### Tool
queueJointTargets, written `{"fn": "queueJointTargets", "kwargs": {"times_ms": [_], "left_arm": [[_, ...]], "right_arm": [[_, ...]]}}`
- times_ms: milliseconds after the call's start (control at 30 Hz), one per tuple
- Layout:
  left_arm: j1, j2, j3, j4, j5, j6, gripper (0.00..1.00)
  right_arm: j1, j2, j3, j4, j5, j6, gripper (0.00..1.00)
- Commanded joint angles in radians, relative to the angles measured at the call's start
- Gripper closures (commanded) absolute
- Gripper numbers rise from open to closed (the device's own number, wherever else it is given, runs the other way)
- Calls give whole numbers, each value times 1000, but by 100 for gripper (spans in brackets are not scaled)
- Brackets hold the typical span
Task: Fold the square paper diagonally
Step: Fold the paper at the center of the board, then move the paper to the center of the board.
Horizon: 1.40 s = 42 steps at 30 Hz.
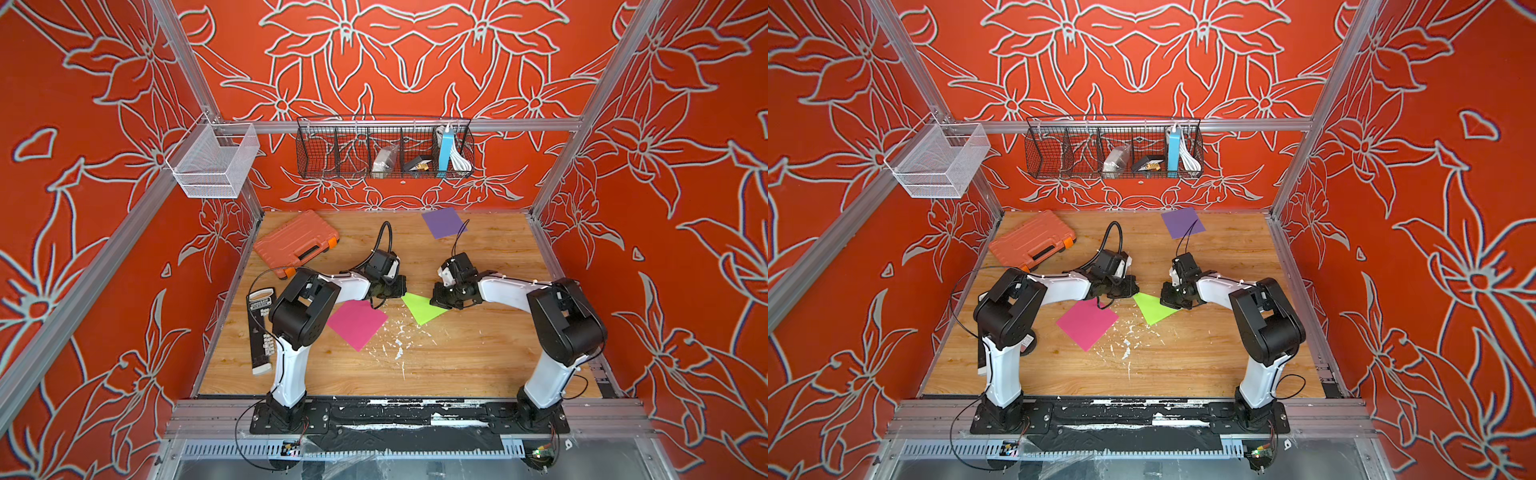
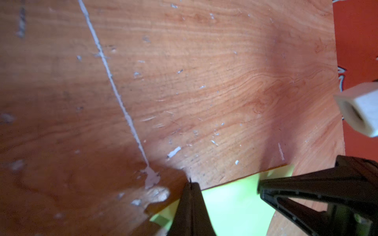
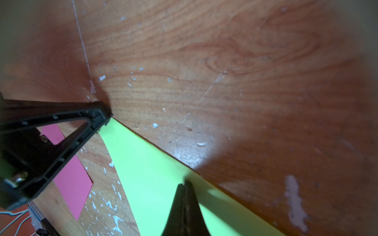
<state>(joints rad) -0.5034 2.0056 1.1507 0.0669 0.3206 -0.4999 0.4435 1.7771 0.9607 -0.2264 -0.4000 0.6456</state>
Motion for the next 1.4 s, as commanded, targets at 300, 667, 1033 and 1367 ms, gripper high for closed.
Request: {"fn": "queueJointTargets", "kwargs": {"times_ms": [300,667,1033,1367], "left_arm": [[80,-5,-69,-80,-55,31,100],[82,-168,-138,-84,-72,39,97],[83,-477,-238,-358,-278,-56,68],[87,-681,-428,-449,-382,-130,44]], "right_arm": [[-12,18,-44,-67,61,2,100],[-20,25,15,4,-52,-27,100],[-20,-209,96,-134,-51,-230,67],[-15,-285,-36,-134,-104,-228,23]]}}
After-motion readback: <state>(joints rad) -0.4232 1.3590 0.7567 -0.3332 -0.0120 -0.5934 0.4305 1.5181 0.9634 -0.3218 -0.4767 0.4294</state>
